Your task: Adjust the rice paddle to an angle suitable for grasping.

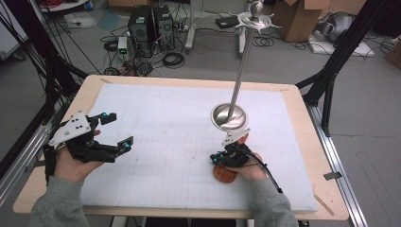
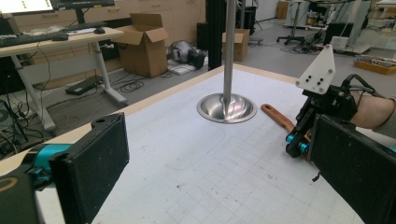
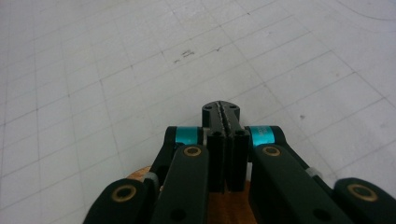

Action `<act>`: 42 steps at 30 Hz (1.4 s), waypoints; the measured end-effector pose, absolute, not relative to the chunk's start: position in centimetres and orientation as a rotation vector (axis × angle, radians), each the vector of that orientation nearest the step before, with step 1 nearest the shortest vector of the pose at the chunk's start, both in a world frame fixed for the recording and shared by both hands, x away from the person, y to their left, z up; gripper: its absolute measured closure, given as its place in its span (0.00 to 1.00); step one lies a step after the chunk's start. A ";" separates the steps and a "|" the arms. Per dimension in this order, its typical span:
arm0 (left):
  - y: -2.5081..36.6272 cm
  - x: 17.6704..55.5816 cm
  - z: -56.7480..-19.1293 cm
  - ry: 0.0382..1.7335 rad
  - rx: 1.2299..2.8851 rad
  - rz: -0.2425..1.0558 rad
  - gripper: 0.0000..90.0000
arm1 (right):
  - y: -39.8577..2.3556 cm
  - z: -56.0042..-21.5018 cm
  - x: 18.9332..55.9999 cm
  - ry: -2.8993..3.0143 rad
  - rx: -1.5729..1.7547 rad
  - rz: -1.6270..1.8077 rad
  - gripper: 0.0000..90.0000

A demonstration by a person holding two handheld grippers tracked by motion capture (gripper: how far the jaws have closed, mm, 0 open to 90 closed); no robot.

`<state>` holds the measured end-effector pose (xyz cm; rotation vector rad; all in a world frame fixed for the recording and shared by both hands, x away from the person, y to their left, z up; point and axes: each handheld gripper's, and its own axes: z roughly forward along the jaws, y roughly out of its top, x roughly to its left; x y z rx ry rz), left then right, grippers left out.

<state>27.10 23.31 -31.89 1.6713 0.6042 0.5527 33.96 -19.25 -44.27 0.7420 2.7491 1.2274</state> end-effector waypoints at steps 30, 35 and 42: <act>20.3 29.5 -31.7 0.535 1.684 0.475 0.06 | -24.3 -44.2 31.7 2.841 0.716 1.282 0.99; 20.5 29.5 -31.7 0.540 1.685 0.478 0.06 | -26.5 -43.1 32.1 2.691 0.775 1.381 0.99; 21.0 29.1 -31.9 0.555 1.687 0.490 0.06 | -31.4 -43.2 33.1 2.514 0.997 1.282 0.99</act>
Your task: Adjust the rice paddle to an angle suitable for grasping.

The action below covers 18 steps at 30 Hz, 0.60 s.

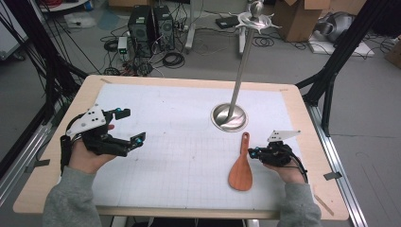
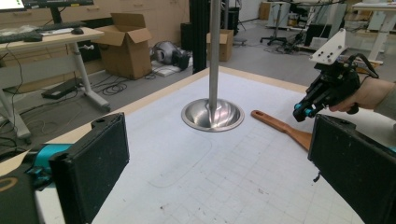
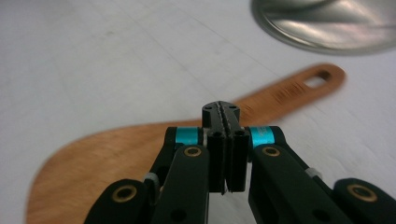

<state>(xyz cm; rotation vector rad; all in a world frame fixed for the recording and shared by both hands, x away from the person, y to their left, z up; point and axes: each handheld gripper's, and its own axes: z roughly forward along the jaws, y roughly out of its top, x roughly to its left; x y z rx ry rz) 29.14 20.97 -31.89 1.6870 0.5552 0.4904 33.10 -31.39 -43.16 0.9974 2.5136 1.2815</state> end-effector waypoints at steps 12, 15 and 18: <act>21.8 28.7 -32.0 0.578 1.676 0.503 0.06 | -31.6 -44.6 34.3 2.521 1.028 1.209 0.99; 21.9 28.6 -32.0 0.580 1.680 0.506 0.06 | -31.4 -44.7 34.3 2.532 1.011 1.223 0.99; 22.0 28.5 -32.0 0.583 1.678 0.511 0.06 | -31.1 -44.7 34.4 2.547 0.982 1.234 0.99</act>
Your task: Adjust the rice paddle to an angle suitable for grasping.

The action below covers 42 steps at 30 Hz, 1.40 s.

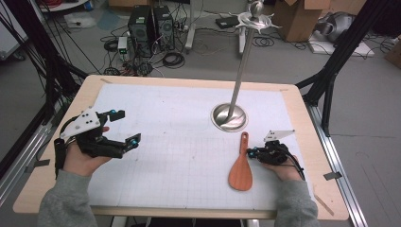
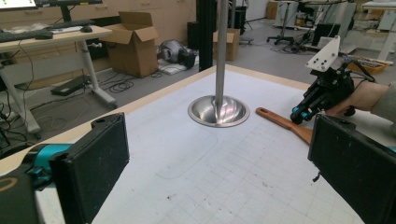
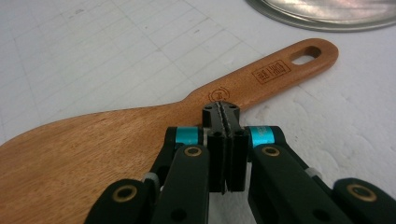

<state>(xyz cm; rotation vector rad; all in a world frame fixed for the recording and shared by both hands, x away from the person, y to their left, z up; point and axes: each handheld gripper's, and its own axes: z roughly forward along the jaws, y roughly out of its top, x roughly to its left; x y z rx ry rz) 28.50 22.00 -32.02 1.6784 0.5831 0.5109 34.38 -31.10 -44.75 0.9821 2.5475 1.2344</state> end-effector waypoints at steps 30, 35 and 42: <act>23.4 27.4 -32.2 0.621 1.673 0.538 0.06 | -29.1 -44.7 35.7 2.538 0.951 1.280 0.99; 23.6 27.2 -32.3 0.632 1.682 0.543 0.06 | -28.9 -44.8 36.2 2.504 0.985 1.245 0.99; 24.0 26.7 -32.3 0.643 1.677 0.556 0.06 | -27.7 -44.9 36.5 2.552 0.935 1.243 0.99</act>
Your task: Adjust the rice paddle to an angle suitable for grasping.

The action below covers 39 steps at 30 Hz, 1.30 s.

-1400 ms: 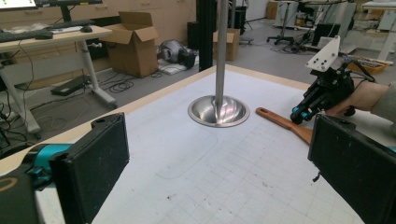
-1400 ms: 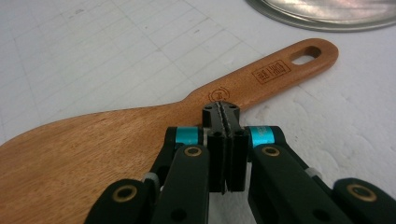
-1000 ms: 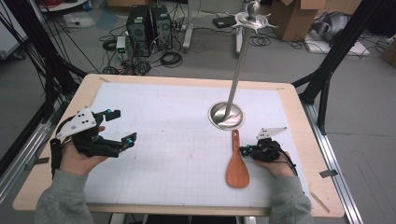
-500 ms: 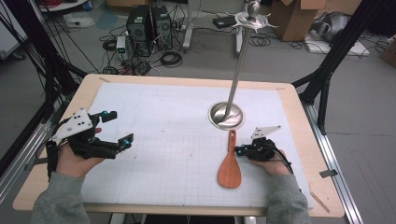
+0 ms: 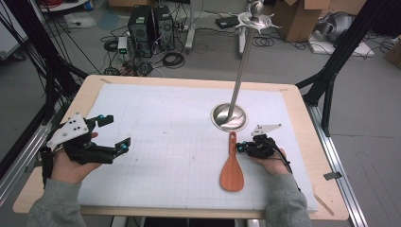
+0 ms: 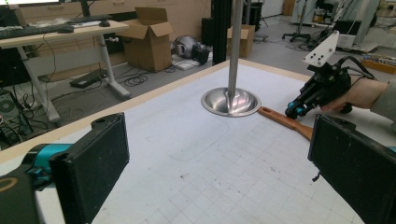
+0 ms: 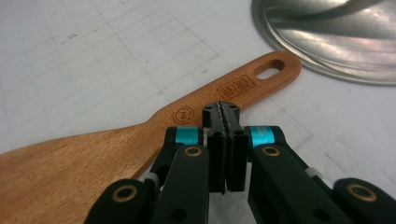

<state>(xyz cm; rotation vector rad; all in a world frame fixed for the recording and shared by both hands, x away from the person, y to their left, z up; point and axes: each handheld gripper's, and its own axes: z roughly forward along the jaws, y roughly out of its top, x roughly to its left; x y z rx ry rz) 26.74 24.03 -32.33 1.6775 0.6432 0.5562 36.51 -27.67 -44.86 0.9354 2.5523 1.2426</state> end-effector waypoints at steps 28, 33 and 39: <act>25.0 25.8 -32.5 0.673 1.683 0.582 0.06 | -23.2 -44.7 37.0 2.637 0.816 1.249 0.99; 25.0 25.7 -32.4 0.671 1.681 0.581 0.06 | -22.7 -44.3 36.8 2.611 0.790 1.240 0.99; 24.7 26.2 -32.7 0.674 1.690 0.568 0.06 | -21.7 -42.5 34.8 2.588 0.734 1.365 0.99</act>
